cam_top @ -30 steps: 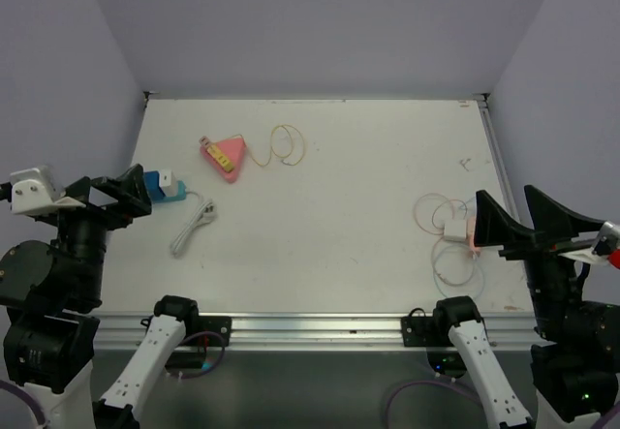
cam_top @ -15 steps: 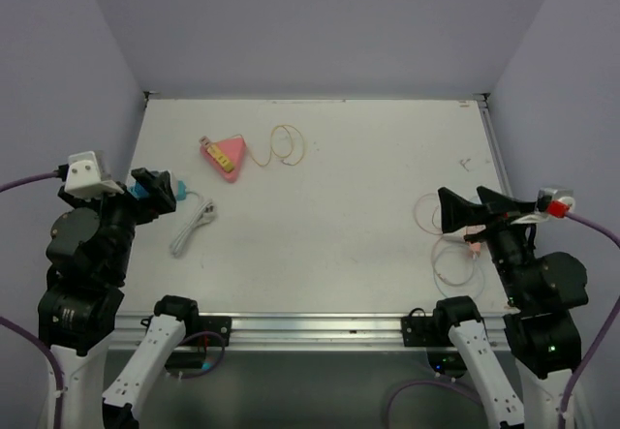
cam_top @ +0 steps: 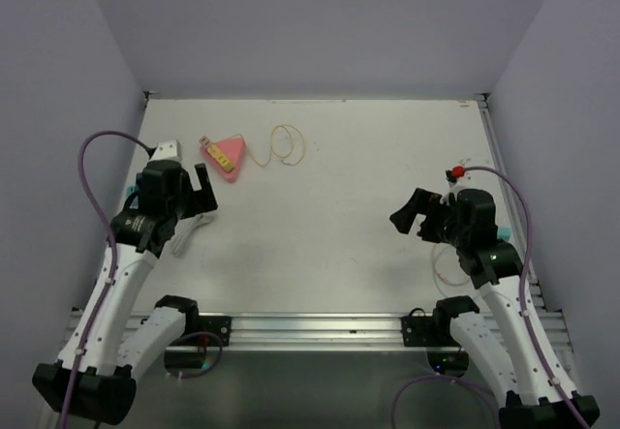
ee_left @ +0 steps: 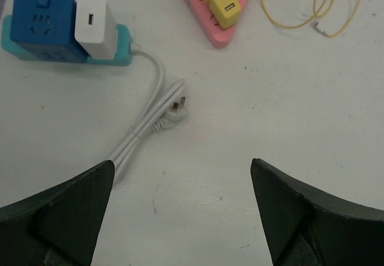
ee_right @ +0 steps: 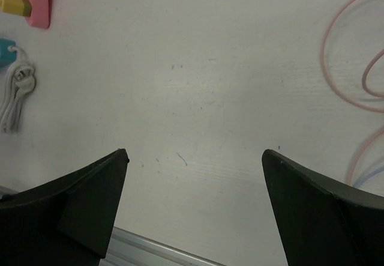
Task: Pull the plug off the socket
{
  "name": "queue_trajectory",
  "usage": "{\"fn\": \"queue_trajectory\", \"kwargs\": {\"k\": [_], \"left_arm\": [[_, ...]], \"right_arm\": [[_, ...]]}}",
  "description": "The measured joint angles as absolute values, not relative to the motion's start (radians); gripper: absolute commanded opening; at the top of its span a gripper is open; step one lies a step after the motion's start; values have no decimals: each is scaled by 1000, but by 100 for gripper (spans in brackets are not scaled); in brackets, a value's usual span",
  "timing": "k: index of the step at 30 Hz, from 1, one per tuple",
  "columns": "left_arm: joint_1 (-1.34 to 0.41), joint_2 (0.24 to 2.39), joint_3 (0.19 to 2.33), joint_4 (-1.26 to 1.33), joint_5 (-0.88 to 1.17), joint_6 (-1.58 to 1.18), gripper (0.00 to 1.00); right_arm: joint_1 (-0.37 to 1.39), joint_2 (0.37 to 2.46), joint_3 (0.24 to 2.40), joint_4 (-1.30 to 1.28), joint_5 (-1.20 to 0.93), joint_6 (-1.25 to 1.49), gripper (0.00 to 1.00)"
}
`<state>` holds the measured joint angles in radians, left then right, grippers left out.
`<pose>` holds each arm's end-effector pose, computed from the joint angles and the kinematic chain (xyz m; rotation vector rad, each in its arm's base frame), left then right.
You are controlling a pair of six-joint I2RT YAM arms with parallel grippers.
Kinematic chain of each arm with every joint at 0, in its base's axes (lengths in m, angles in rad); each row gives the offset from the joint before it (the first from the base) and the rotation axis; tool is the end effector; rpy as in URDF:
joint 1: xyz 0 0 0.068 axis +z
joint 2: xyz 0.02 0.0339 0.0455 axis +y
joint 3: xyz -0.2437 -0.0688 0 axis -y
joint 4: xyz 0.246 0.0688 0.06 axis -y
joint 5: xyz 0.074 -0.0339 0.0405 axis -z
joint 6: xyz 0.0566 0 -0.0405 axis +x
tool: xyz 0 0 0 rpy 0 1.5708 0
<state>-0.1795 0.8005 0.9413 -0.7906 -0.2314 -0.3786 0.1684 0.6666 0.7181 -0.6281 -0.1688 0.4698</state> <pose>0.1875 -0.0208 0.3042 -0.3444 2.1739 -0.0547 0.1757 0.0395 0.2660 0.2291 2.1776 0.5480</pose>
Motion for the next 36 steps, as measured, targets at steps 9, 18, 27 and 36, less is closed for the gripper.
{"fn": "queue_trajectory", "kwargs": {"k": [9,18,27,36], "left_arm": [[-178,1121,854,-672,-235,-467,100],[-106,1484,908,-554,-246,-507,95],[-92,1575,946,-509,-250,-514,63],[-149,1530,887,-434,-196,-507,20]], "right_arm": [[169,575,573,-540,-282,513,99],[170,551,515,-485,-335,535,99],[170,520,515,-477,-352,530,99],[170,516,515,-477,-357,531,99]]}}
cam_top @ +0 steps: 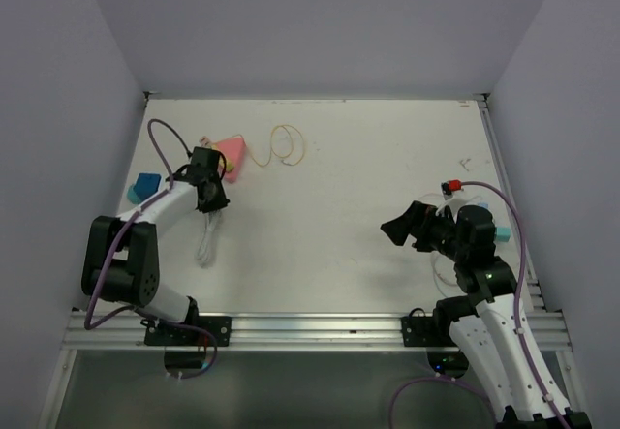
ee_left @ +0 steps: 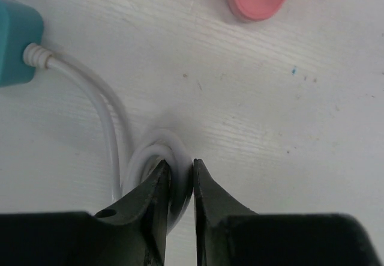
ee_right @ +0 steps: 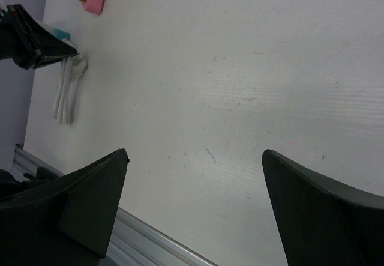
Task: Pull the plug off the socket
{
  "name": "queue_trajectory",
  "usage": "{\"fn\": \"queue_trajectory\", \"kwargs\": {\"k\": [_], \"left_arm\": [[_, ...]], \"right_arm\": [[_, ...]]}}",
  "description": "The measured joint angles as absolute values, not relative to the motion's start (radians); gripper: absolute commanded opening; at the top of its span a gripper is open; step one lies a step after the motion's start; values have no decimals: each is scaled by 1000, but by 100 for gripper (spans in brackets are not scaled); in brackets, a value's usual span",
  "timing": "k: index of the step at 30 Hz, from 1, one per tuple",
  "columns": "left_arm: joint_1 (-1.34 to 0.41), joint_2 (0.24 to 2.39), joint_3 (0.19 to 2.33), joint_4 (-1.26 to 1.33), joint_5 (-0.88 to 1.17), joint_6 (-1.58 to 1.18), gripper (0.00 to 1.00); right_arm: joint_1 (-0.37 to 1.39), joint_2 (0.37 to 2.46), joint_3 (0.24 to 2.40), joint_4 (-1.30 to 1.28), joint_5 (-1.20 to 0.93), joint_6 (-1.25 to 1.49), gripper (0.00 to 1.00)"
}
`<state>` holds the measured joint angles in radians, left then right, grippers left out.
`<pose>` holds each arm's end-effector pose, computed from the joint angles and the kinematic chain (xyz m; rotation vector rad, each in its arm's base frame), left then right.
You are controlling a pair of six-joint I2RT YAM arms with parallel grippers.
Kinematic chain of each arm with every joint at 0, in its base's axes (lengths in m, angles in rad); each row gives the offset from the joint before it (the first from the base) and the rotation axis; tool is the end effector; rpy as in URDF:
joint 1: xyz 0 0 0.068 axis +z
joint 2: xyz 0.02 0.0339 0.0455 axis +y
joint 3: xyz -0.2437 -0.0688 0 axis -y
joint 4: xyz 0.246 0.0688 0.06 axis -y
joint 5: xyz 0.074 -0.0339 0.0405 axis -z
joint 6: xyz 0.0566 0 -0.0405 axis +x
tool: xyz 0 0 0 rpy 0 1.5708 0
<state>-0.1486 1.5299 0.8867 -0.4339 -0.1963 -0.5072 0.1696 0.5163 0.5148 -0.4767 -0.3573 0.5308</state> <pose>0.3025 -0.0341 0.1434 -0.5298 2.5594 0.0315 0.1612 0.0477 0.2350 0.1504 2.1070 0.7942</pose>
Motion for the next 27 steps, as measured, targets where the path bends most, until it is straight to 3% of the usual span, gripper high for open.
{"fn": "queue_trajectory", "kwargs": {"k": [1,8,17,27], "left_arm": [[-158,1517,874,-423,-178,-507,12],[-259,1425,783,-383,-81,-534,0],[-582,1440,800,-378,-15,-652,0],[-974,1694,1056,-356,-32,-746,9]], "right_arm": [[170,516,515,-477,-358,531,99],[169,516,515,-477,-359,532,99],[170,516,515,-478,-360,531,99],[170,483,534,-512,-355,514,99]]}}
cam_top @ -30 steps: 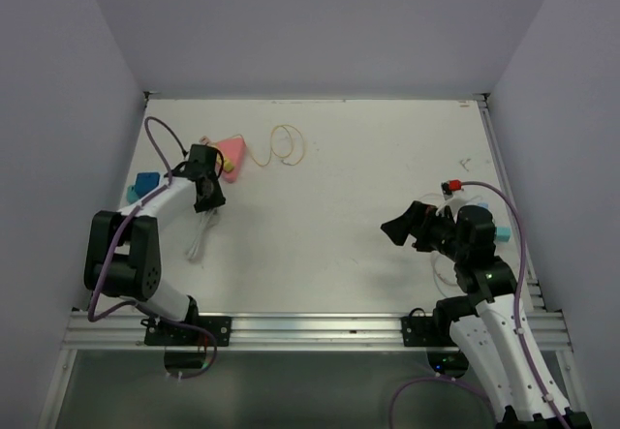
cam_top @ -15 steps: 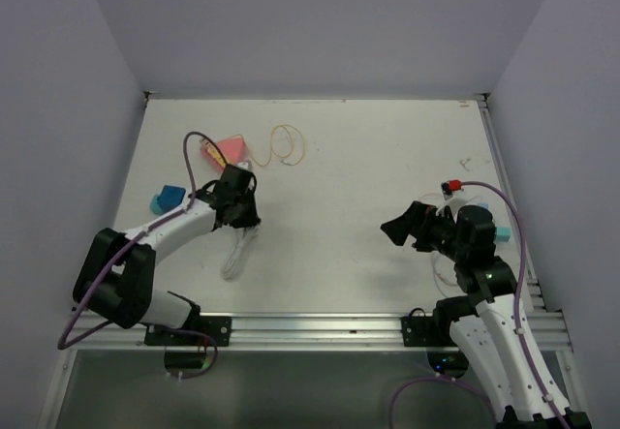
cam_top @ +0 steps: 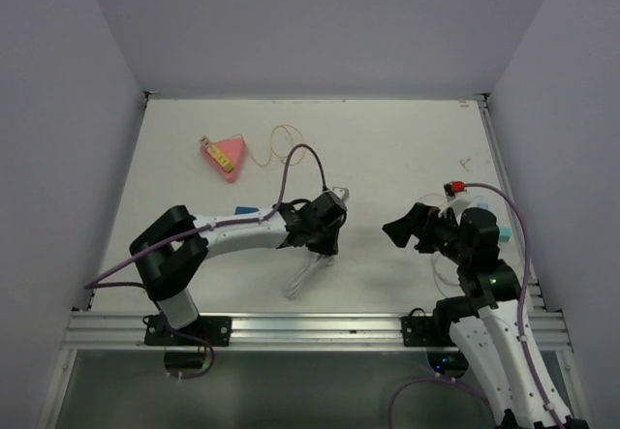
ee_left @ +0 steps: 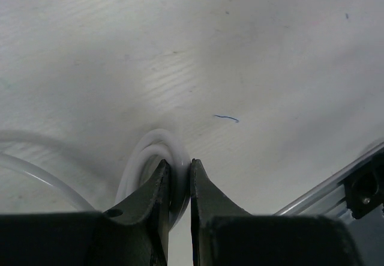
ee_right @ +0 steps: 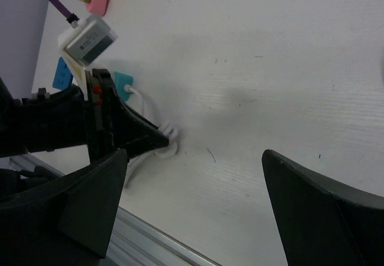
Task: Pull the plug off the socket
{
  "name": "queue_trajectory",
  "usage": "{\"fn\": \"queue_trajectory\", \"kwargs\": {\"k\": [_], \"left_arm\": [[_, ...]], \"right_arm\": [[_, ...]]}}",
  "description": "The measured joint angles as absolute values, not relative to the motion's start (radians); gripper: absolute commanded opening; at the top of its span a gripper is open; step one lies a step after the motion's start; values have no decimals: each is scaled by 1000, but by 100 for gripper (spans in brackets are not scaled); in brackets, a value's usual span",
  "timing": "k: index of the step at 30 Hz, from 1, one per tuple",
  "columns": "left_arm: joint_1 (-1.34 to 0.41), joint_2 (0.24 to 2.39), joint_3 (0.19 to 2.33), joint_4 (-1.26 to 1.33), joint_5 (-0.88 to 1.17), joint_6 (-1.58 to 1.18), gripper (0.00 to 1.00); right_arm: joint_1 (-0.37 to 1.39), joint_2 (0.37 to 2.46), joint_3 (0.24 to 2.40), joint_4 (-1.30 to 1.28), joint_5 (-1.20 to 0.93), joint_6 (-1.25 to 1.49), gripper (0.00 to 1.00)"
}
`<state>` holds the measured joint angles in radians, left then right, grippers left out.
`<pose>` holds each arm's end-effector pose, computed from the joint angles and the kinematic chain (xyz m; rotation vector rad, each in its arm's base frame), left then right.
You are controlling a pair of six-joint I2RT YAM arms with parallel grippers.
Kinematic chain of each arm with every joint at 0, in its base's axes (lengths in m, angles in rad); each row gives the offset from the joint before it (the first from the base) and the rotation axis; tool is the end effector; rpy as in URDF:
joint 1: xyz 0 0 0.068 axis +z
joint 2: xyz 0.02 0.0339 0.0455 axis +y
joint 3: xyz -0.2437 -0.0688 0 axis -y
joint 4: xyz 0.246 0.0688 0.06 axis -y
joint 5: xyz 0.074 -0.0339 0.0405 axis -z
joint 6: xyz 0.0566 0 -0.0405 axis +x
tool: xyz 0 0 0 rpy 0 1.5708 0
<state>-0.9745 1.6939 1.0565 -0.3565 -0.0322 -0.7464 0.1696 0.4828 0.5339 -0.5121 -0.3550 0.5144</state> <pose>0.2006 -0.2923 0.1477 0.2927 2.6676 -0.5755 0.1550 0.0465 0.2426 0.1289 2.0884 0.7838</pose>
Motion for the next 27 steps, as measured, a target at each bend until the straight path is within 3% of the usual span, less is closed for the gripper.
{"fn": "queue_trajectory", "kwargs": {"k": [3,4,15,22,27], "left_arm": [[-1056,1756,1126,-355,-34,-757,22],[-1076,1769,1142,-353,-34,-760,32],[-1126,1696,1175,-374,-151,-802,96],[-1114,1529,1200,-461,-286,-810,96],[-1011,1367,1175,-523,-332,-809,91]], "right_arm": [[170,465,552,-532,-340,500,99],[170,459,561,-541,-331,493,99],[170,392,685,-632,-253,418,99],[170,371,737,-634,-252,361,99],[170,397,738,-617,-277,340,99]]}}
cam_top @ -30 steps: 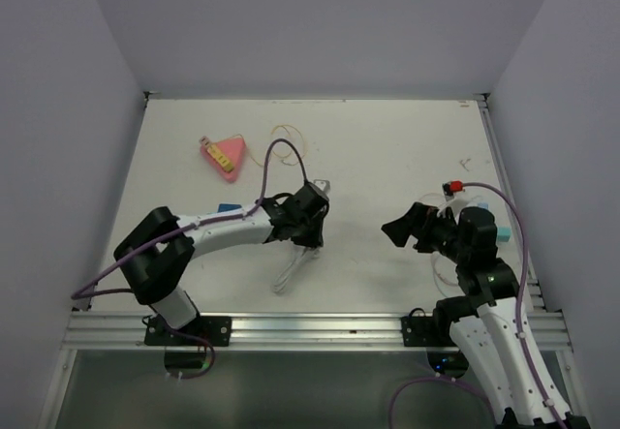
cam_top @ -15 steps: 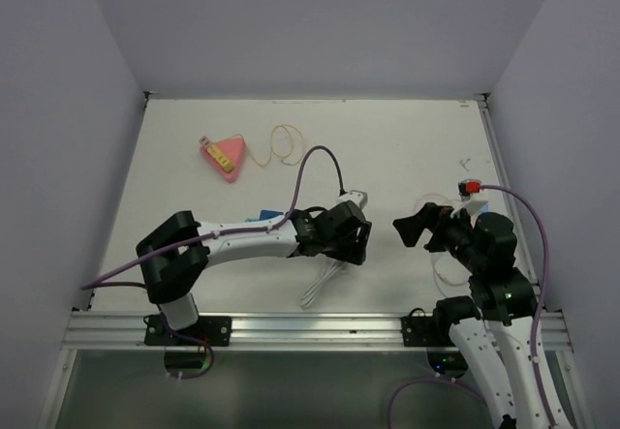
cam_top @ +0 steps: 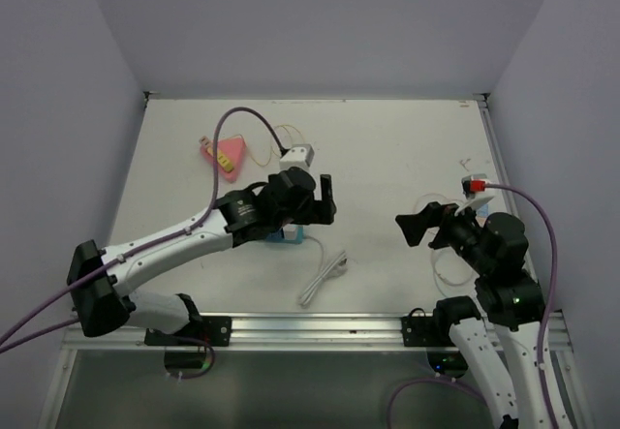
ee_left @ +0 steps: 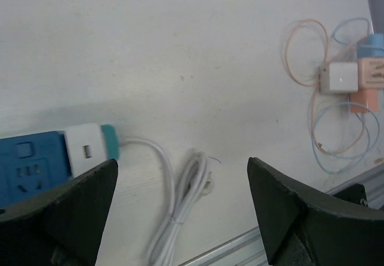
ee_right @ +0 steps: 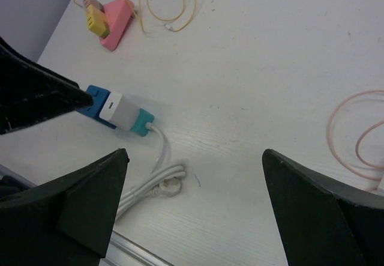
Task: Pull the plug off the socket
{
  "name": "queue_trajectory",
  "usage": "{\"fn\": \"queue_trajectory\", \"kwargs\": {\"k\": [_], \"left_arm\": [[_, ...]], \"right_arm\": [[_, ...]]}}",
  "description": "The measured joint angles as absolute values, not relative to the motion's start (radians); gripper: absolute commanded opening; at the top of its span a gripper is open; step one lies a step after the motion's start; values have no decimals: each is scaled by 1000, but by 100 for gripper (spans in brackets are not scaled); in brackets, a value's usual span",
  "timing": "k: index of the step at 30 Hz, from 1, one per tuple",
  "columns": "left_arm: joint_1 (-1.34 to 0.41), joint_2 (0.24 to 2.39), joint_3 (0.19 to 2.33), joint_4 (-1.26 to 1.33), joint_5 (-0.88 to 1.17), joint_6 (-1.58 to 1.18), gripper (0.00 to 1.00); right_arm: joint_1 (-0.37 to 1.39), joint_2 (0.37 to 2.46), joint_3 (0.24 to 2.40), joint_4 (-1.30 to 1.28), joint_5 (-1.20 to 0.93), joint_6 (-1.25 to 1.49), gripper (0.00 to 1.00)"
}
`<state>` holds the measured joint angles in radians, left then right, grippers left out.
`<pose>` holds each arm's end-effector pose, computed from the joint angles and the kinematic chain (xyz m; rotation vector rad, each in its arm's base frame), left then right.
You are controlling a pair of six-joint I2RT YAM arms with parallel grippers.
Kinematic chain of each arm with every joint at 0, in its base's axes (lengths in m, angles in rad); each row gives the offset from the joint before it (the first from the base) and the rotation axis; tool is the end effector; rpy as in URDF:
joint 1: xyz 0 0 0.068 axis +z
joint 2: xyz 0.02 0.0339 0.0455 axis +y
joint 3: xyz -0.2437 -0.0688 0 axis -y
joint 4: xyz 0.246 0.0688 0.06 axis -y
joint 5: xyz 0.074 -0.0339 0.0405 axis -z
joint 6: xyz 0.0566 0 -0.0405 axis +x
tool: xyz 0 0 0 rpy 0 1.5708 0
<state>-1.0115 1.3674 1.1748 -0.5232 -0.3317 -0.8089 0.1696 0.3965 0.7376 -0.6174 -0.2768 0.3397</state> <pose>0.1854 -0.2614 0.2803 0.0582 2.3092 -0.5920 0.1261 0.0373 0.3114 -0.0373 1.8800 0.6082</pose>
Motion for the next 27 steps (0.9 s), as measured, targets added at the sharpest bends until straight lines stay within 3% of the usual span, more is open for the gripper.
{"fn": "queue_trajectory", "kwargs": {"k": [6,10,19,27], "left_arm": [[-813,1229,1096,-603,-379,-772,80],[-685,1214,1042,-625,-342,-701,78],[-528,1265,963,-610,-209,-551,65],[-511,1266,860,-538,-88,-473,64]], "right_arm": [[170,562,738,-560,-384,342,99],[206,714,744,-522,-435,356,99],[605,1042,861,-378,-319,309,99],[749,1273,891,-216,-298,64,99]]}}
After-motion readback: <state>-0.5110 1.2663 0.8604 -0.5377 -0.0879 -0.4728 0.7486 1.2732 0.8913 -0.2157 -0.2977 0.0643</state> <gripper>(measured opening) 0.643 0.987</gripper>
